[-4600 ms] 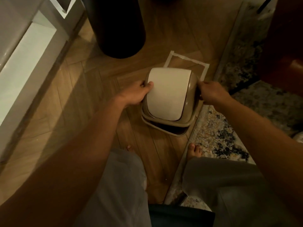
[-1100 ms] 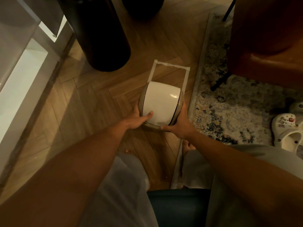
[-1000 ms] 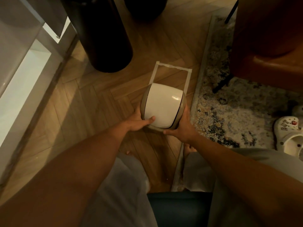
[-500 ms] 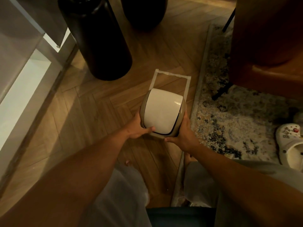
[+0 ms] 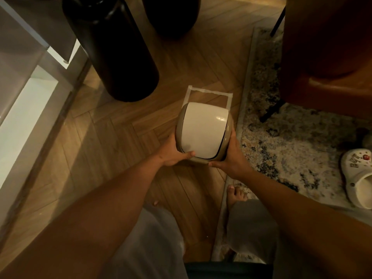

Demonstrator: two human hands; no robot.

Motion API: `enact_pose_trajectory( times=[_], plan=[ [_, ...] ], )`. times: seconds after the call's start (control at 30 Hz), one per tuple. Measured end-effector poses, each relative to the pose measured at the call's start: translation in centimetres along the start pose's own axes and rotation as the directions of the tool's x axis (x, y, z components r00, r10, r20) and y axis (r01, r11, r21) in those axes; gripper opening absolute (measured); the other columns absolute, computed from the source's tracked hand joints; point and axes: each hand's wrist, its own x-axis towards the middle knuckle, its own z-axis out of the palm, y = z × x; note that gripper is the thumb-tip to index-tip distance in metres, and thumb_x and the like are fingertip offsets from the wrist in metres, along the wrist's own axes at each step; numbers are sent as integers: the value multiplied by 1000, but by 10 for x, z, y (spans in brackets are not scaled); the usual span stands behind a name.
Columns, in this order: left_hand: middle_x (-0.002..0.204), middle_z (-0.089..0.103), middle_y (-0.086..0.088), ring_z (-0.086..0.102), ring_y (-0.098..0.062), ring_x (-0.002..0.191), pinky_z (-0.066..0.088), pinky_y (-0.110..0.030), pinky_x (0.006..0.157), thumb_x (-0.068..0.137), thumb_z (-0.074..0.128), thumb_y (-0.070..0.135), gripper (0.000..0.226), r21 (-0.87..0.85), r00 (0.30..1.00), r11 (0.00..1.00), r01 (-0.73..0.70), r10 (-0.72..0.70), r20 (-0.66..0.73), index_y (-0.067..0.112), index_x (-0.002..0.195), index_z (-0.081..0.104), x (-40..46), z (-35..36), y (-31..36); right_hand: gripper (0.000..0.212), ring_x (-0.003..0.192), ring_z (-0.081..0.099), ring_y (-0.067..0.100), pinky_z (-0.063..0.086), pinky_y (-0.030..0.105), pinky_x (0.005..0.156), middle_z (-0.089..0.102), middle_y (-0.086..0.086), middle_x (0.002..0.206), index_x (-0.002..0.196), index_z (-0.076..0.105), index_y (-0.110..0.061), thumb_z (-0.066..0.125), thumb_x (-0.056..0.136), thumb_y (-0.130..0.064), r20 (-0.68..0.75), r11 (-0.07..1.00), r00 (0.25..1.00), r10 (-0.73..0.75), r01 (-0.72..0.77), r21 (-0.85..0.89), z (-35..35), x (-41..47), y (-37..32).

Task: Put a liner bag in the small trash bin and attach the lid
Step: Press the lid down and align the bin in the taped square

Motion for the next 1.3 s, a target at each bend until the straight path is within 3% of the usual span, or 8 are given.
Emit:
enact_pose_trajectory(
  times=[0.23,0.37,0.53,0.6,0.83,1.03,1.2,1.3],
  plan=[
    [144,44,11,46,-8,130,43,-31,106,50,89,64,131,-57,1000,998,15,-14,12,29,154,17,12,8,3,147,148,27,25,34,52,117,26,6,160,162,0,-21,98,54,-40,28,999,999,32,-32,-22,-8,15,14],
    [128,44,26,46,0,119,42,-8,87,50,88,66,127,-74,999,996,50,-51,-10,34,152,20,19,2,-3,146,145,25,22,29,39,114,27,4,161,161,-1,-26,97,54,-44,58,999,998,35,-35,8,-7,28,12],
    [141,47,14,48,-10,130,48,-36,103,47,92,62,125,-90,999,995,44,-46,-22,35,149,27,33,-2,-5,147,146,29,25,35,47,116,28,6,161,161,-5,-27,96,56,-43,81,999,996,33,-34,18,-8,37,15],
    [143,47,14,47,-9,131,48,-40,103,47,94,59,123,-81,999,996,24,-27,-34,39,148,27,38,-4,-4,149,146,29,25,35,48,116,26,6,161,161,-9,-29,97,57,-41,69,999,997,37,-38,19,-10,42,14],
    [132,47,39,46,15,122,48,-17,95,49,96,54,123,-67,995,997,-49,43,-86,45,149,25,65,-4,3,146,145,30,25,36,44,114,28,5,160,161,-9,-31,95,59,-44,36,1000,999,-2,2,-20,-26,71,17],
    [140,41,21,40,5,128,35,-1,92,59,92,40,122,-42,992,995,-86,81,-96,29,156,17,91,-11,-5,131,142,30,24,35,50,116,34,8,152,161,1,-29,92,68,-34,58,999,998,-31,32,-9,-35,104,19],
    [138,39,20,36,6,128,32,-5,97,64,92,31,122,8,988,994,-106,106,-110,29,157,13,125,-20,3,129,138,35,26,41,48,112,34,11,150,162,-2,-22,90,72,-34,27,997,997,-68,69,-22,-44,130,22],
    [142,43,12,38,4,128,32,-8,101,64,92,26,119,30,986,992,-124,127,-109,23,157,17,150,-29,12,126,139,33,25,36,45,116,35,11,150,161,5,-20,92,70,-32,21,997,997,-69,70,-34,-53,158,20]
  ],
)
